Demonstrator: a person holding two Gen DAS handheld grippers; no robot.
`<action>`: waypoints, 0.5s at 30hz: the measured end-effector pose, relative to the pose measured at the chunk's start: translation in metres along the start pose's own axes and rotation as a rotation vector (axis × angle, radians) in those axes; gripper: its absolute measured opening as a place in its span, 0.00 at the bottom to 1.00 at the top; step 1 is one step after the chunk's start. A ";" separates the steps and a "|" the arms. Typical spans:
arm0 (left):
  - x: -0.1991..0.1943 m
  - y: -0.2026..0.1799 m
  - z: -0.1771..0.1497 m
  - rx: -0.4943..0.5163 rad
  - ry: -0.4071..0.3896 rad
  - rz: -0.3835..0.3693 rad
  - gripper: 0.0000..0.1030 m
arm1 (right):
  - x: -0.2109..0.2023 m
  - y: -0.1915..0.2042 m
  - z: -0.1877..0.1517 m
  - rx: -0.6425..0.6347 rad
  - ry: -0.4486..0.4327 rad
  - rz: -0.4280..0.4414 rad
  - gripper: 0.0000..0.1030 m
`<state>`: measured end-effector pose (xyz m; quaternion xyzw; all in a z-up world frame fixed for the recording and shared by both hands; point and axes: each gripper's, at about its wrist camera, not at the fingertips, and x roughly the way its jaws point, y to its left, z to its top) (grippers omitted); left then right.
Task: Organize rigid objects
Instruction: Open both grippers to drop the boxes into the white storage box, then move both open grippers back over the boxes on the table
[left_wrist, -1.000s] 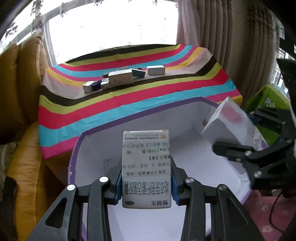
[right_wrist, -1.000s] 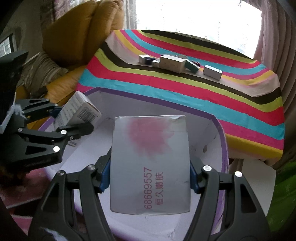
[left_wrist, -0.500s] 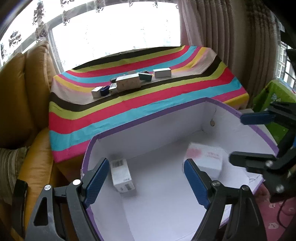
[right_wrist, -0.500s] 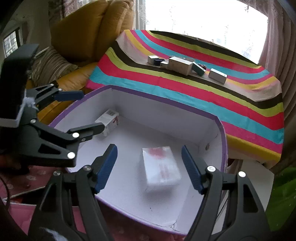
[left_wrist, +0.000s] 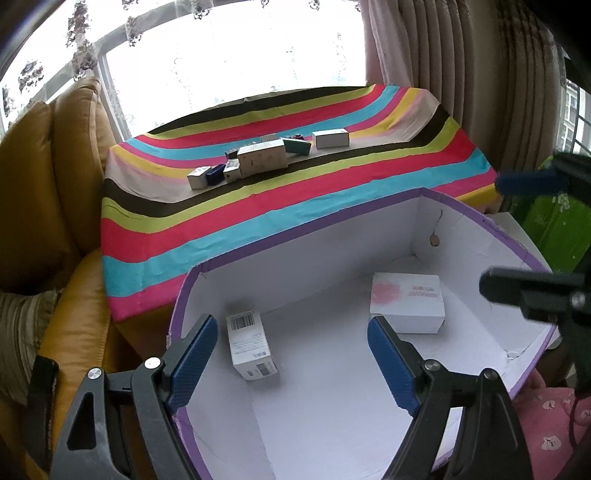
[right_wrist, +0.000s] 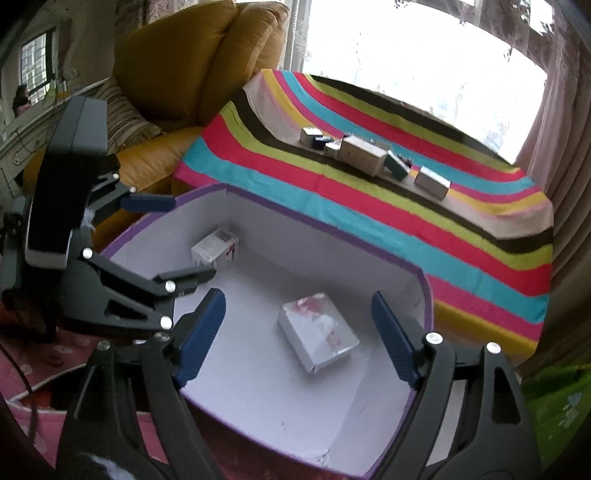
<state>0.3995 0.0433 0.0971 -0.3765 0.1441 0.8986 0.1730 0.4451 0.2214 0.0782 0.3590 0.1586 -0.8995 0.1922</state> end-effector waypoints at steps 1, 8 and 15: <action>0.001 0.001 0.000 0.000 0.003 -0.002 0.82 | 0.001 -0.001 0.003 -0.006 -0.001 -0.003 0.85; 0.010 0.006 0.009 -0.017 0.064 -0.025 0.82 | 0.019 -0.011 0.025 -0.027 0.024 0.002 0.86; 0.019 0.015 0.040 -0.070 0.103 -0.114 0.82 | 0.062 -0.033 0.062 -0.034 0.095 0.008 0.86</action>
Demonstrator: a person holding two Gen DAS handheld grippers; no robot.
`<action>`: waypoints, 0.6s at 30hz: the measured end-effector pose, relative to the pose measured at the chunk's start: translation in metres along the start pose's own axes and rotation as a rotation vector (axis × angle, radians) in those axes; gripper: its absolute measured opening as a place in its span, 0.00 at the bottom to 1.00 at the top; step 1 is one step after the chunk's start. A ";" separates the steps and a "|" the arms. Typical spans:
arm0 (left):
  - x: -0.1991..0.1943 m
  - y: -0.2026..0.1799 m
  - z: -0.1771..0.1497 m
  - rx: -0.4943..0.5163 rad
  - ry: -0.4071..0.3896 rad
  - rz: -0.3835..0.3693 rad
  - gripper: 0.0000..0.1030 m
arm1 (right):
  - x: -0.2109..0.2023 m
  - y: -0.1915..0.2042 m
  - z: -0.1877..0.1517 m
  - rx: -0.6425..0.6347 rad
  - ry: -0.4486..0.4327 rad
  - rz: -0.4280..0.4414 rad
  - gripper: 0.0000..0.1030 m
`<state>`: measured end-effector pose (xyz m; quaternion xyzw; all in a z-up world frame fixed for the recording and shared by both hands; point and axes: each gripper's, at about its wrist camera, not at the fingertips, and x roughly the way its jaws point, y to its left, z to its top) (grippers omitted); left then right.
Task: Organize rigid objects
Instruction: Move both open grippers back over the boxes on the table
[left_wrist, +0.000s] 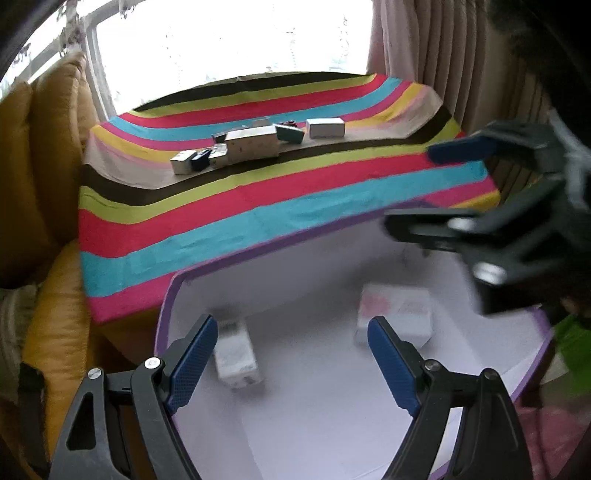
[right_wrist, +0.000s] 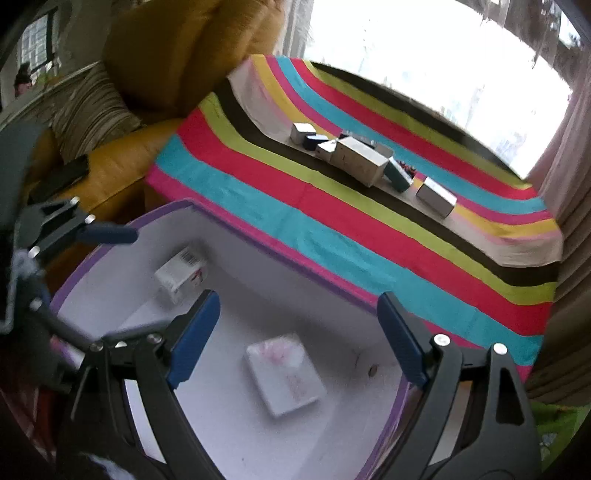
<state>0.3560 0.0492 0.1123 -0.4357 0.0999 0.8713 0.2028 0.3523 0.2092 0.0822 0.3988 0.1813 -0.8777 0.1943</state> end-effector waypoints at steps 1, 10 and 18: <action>0.001 0.002 0.008 -0.015 0.010 -0.013 0.82 | 0.007 -0.007 0.007 0.012 0.009 0.014 0.86; 0.059 0.052 0.103 -0.186 0.102 -0.133 0.82 | 0.101 -0.085 0.075 0.217 0.095 0.141 0.86; 0.181 0.127 0.155 -0.328 0.259 0.054 0.82 | 0.191 -0.117 0.088 0.220 0.161 0.099 0.86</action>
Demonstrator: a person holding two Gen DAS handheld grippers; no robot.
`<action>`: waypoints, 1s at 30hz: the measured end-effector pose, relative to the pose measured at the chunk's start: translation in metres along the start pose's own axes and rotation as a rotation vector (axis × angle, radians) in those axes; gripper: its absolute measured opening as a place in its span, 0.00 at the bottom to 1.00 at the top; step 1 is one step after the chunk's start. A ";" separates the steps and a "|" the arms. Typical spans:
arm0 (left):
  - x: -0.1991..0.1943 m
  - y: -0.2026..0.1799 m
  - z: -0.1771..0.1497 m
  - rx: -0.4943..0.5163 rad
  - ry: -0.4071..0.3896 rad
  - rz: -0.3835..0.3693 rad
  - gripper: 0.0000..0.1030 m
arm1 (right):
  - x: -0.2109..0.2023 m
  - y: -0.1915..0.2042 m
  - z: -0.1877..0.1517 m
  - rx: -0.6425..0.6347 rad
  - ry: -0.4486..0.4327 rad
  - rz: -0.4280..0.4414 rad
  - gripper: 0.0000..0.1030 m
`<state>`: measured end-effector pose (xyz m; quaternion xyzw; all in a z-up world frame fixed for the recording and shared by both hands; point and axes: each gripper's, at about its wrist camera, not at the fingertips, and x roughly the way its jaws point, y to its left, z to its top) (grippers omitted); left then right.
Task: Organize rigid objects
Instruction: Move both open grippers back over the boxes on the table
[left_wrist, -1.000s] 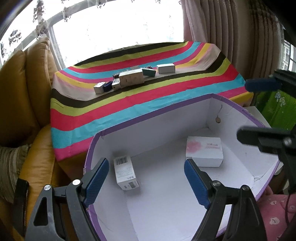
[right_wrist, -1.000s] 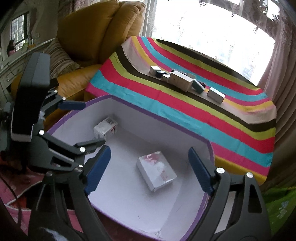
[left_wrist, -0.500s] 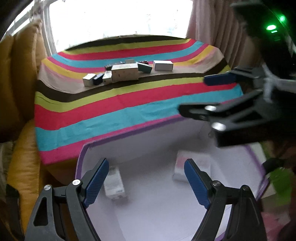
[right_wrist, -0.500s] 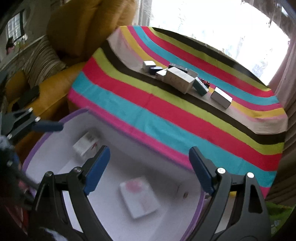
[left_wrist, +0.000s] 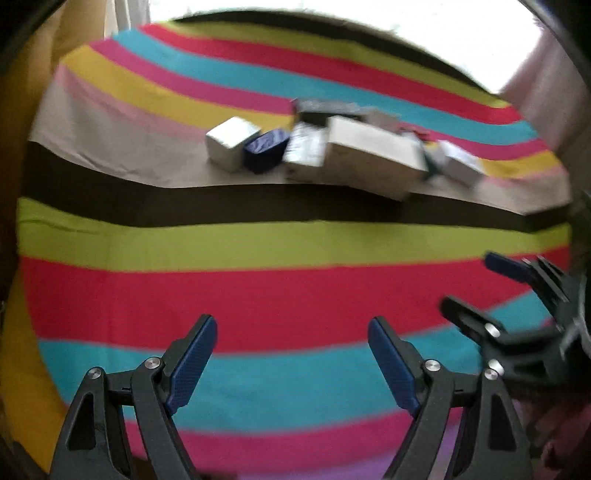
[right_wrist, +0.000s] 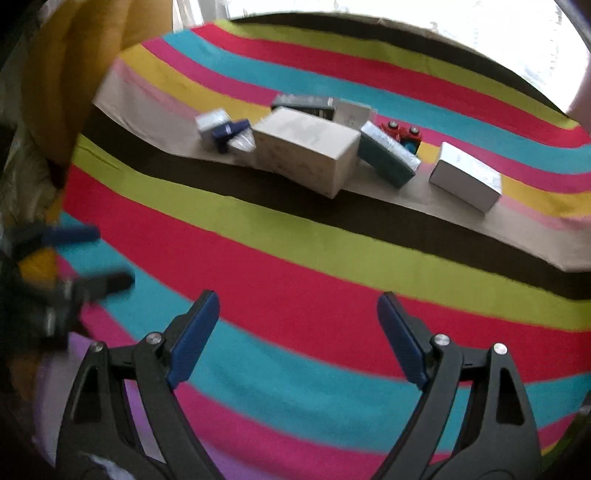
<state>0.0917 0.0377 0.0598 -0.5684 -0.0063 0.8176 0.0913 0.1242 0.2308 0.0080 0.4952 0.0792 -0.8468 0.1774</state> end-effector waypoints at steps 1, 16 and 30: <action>0.010 0.003 0.005 -0.010 0.015 0.003 0.82 | 0.008 -0.003 0.002 -0.010 0.007 0.001 0.86; 0.061 -0.005 0.000 0.145 -0.035 0.039 1.00 | 0.092 -0.047 0.076 -0.128 0.059 0.010 0.94; 0.069 0.007 -0.018 0.098 -0.055 -0.018 1.00 | 0.107 -0.011 0.100 -0.395 -0.072 0.094 0.79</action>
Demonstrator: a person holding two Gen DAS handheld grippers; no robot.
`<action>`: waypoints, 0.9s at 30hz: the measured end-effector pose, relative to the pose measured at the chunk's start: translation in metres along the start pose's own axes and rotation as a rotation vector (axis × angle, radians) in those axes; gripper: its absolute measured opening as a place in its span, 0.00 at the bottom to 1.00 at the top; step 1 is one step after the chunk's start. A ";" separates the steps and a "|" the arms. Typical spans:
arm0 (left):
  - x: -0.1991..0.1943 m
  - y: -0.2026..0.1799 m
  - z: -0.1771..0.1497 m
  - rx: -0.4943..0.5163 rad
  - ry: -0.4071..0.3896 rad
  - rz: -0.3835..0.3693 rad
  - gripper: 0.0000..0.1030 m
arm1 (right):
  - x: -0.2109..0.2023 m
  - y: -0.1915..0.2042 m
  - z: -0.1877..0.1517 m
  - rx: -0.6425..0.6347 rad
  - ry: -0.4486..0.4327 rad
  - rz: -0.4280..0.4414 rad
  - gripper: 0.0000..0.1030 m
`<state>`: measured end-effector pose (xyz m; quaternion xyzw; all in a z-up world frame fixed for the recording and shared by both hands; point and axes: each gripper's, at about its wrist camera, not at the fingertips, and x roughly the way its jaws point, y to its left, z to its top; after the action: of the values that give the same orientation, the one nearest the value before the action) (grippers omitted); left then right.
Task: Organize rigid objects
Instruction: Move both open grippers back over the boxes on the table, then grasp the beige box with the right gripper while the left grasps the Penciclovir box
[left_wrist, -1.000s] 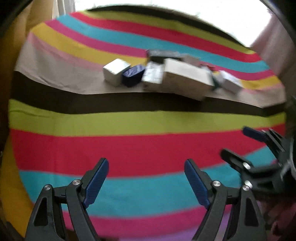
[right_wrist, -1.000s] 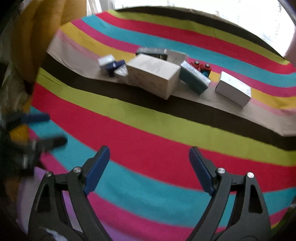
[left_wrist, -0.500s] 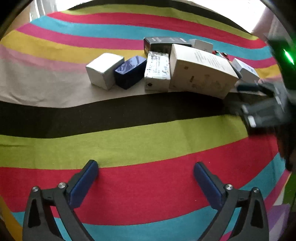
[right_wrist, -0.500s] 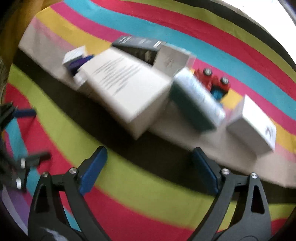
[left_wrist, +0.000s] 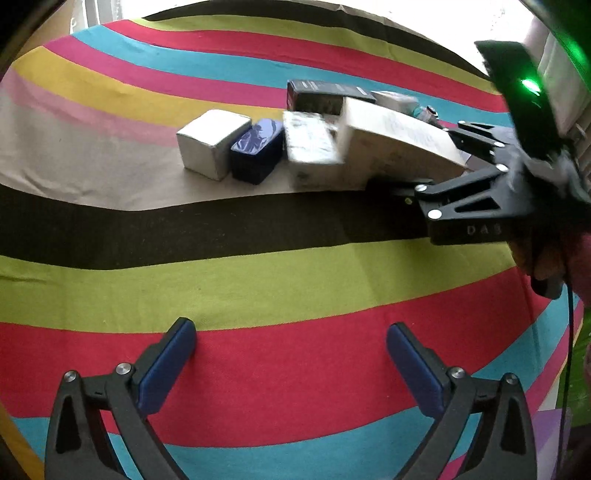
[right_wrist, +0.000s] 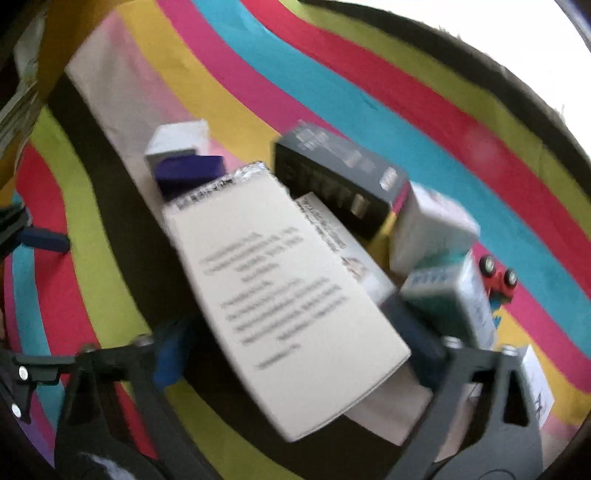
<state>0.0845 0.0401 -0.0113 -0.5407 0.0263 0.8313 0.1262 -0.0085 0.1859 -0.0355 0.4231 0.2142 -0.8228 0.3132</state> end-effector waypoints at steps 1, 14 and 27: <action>0.001 -0.001 -0.001 0.000 0.001 0.004 1.00 | -0.005 0.005 -0.004 -0.018 -0.016 -0.012 0.72; 0.040 -0.032 0.057 0.021 -0.013 0.069 1.00 | -0.062 -0.006 -0.083 0.102 -0.006 -0.041 0.53; 0.059 -0.044 0.100 0.018 -0.108 0.060 0.34 | -0.073 -0.022 -0.100 0.191 0.012 -0.034 0.55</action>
<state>-0.0170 0.1109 -0.0190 -0.4930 0.0431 0.8623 0.1069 0.0650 0.2876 -0.0274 0.4523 0.1438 -0.8421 0.2563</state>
